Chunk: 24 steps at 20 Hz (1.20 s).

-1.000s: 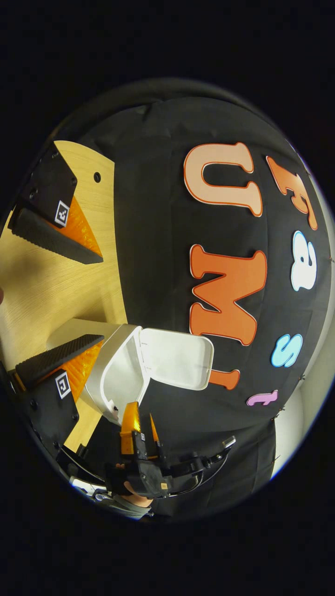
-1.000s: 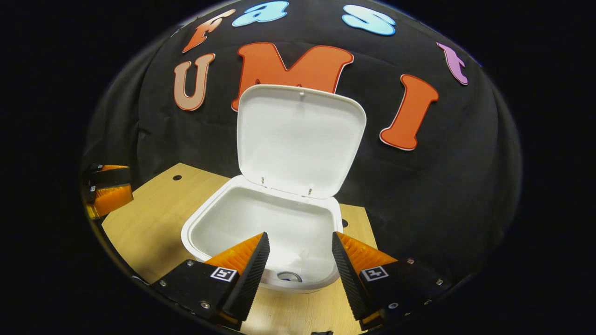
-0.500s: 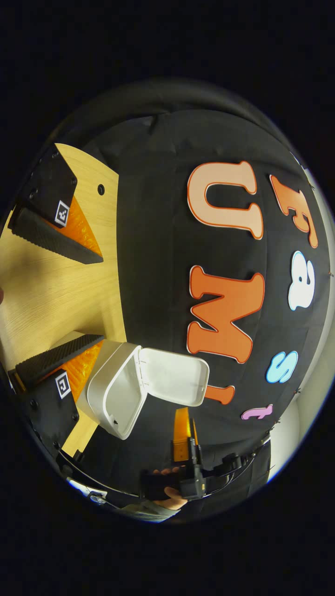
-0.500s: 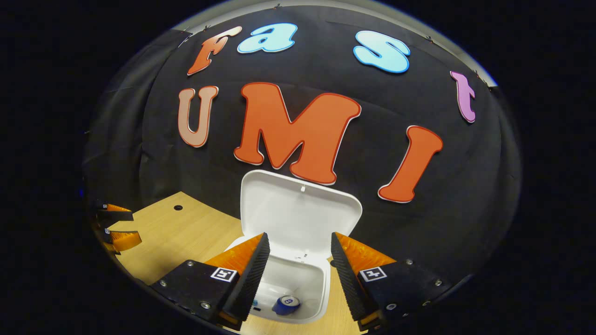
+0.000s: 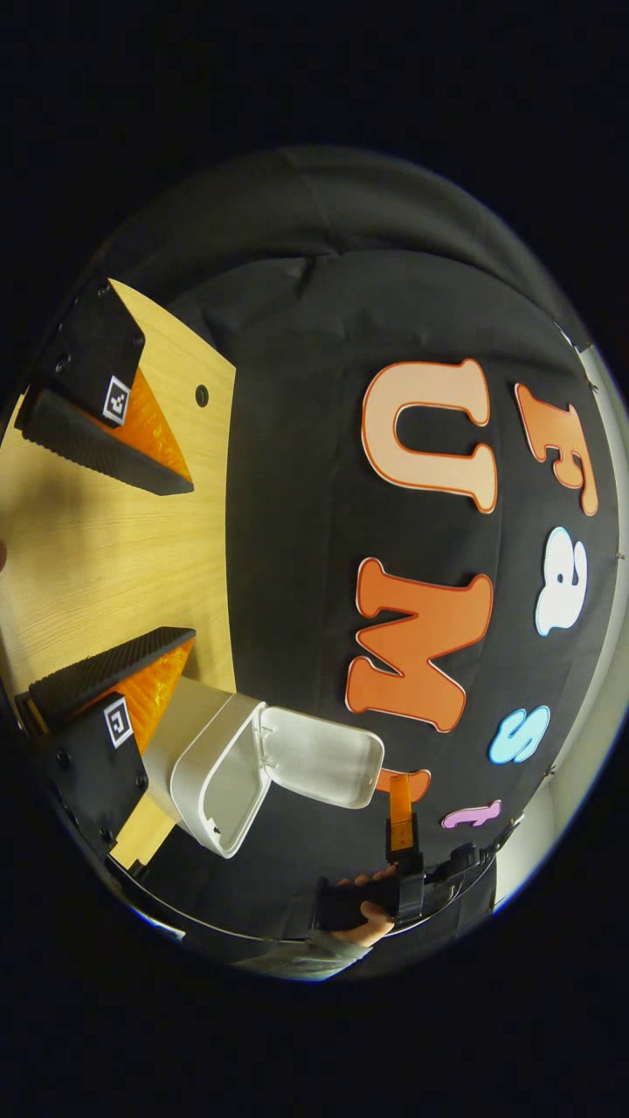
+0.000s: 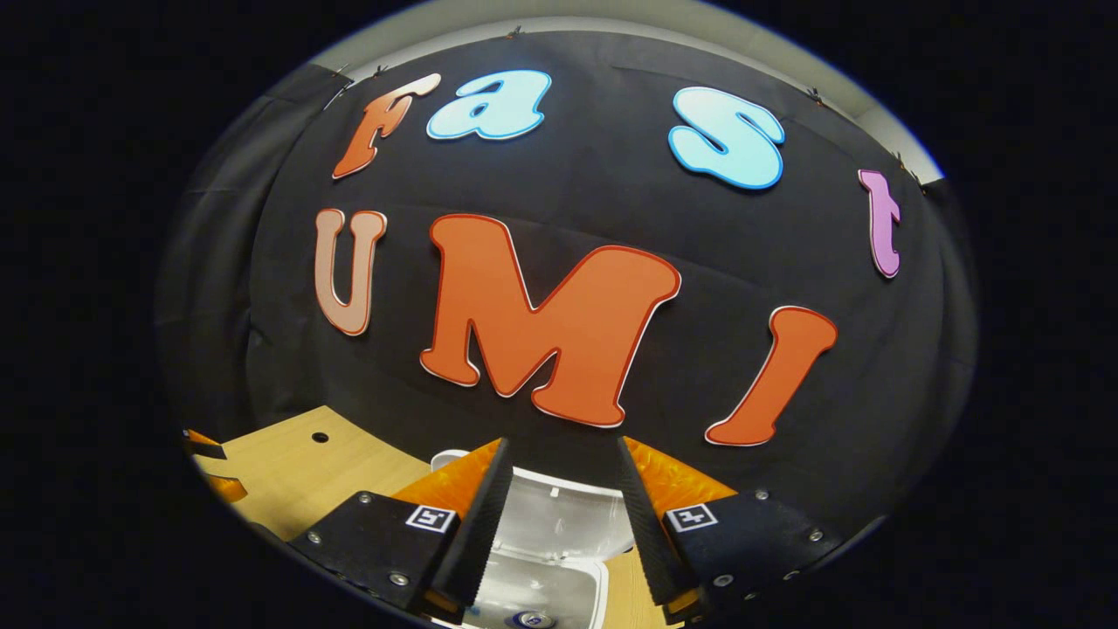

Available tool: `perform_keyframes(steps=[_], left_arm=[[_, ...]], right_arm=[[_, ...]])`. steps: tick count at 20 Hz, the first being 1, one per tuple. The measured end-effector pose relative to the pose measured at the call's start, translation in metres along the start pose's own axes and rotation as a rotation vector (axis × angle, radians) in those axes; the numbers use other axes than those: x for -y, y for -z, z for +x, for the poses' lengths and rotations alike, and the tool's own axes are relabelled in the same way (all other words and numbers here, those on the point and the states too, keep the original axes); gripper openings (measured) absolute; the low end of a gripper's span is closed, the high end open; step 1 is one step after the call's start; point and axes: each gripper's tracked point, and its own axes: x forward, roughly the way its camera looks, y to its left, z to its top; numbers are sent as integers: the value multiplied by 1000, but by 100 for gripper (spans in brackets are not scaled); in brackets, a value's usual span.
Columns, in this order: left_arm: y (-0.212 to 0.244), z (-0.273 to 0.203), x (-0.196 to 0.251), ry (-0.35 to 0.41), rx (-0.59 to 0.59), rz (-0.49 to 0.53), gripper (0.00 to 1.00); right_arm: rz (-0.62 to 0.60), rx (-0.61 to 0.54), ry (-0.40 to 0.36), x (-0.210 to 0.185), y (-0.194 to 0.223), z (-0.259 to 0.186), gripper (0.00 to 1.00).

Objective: Press the lid of the desktop garbage bin to open it, pick up the crumpled paper on the desktop and throw it into the bin, then pick up the pop can on the desktop and drop it into the bin, and finally close the garbage bin lid.

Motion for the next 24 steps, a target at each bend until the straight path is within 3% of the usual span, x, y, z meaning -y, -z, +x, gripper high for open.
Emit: perform_keyframes(steps=[5, 9, 15, 24], left_arm=[[4, -5, -21, -42, -4, -16, 97], [8, -6, -28, -44, -18, -29, 95], [7, -5, -21, -13, -26, 15, 96], [3, -1, -4, 43, -25, 52, 97]], right_arm=[[47, -91, -1, -2, 20, 24, 71], [125, -125, -46, -12, 31, 18, 71], [55, -229, -47, -30, 86, -14, 71], [100, -305, -57, -44, 128, -60, 71]])
